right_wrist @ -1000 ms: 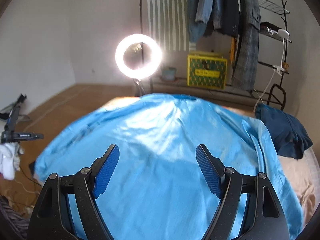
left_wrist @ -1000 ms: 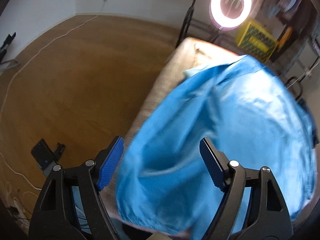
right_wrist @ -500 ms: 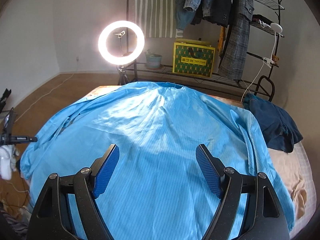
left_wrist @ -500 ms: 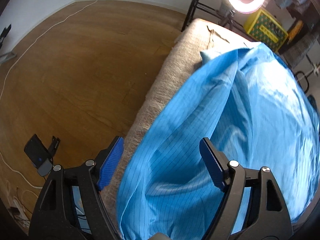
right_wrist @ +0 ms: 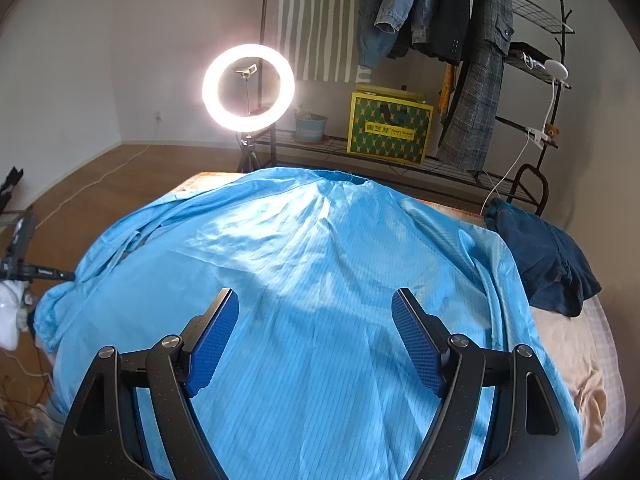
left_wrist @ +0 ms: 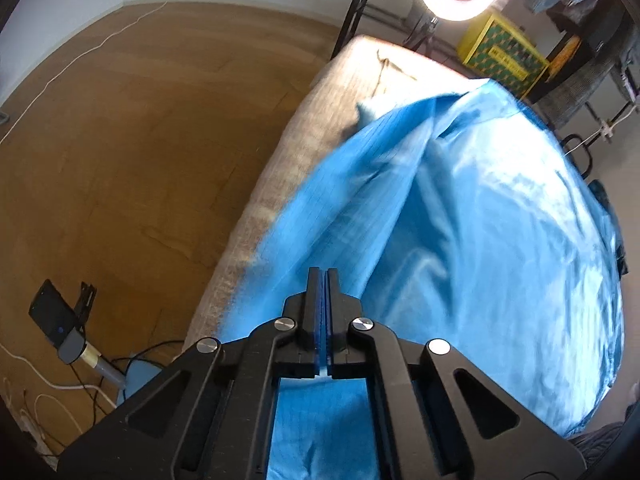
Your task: Fold large clothes
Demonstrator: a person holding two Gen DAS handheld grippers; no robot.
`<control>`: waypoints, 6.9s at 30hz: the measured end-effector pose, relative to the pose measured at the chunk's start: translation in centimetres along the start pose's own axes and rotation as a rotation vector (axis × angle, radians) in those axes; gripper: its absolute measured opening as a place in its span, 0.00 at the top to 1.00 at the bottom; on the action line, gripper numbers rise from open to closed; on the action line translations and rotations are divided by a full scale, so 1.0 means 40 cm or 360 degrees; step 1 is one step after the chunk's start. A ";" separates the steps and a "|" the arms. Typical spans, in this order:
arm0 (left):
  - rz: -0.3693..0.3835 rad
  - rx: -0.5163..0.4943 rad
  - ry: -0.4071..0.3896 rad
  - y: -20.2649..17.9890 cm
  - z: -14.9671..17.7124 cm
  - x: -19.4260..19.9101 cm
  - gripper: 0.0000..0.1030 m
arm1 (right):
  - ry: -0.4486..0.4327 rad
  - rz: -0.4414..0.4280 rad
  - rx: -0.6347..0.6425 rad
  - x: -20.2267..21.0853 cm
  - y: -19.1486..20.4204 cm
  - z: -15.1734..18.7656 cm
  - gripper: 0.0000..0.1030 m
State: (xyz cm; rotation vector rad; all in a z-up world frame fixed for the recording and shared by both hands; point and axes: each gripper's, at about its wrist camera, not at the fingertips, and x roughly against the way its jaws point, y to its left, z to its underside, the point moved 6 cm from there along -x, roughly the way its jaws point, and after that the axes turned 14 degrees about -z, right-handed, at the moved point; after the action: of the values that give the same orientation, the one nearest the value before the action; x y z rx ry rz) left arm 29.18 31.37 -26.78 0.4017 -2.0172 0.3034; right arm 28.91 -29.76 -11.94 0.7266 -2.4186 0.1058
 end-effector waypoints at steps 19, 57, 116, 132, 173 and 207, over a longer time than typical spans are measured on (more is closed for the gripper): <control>0.0048 0.0184 0.0097 0.093 -0.023 -0.073 0.51 | 0.0084 -0.0013 0.0014 -0.039 0.008 0.034 0.23; 0.0480 -0.0853 -0.0037 -0.560 0.397 0.294 0.56 | 0.0450 -0.0602 -0.0410 -0.169 0.042 0.144 0.55; 0.0152 0.0309 -0.0068 -0.158 0.611 0.267 0.97 | 0.0735 -0.1199 -0.0565 -0.346 0.345 0.251 0.98; 0.0138 0.0391 -0.0025 -0.125 0.610 0.234 0.97 | 0.0574 -0.0953 -0.0767 -0.415 0.142 0.118 0.51; 0.0230 0.0449 -0.0002 -0.093 0.602 0.244 0.97 | 0.0441 -0.0785 -0.0645 -0.482 0.174 0.015 1.00; 0.0382 0.0379 0.0076 -0.038 0.468 0.234 0.54 | 0.0587 -0.0618 -0.0305 -0.403 0.215 0.069 0.82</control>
State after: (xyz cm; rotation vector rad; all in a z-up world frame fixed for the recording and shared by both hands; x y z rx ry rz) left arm 10.67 21.48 -26.94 0.2953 -1.9903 0.7001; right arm 33.70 -15.45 -22.64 0.9764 -1.8754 -0.1360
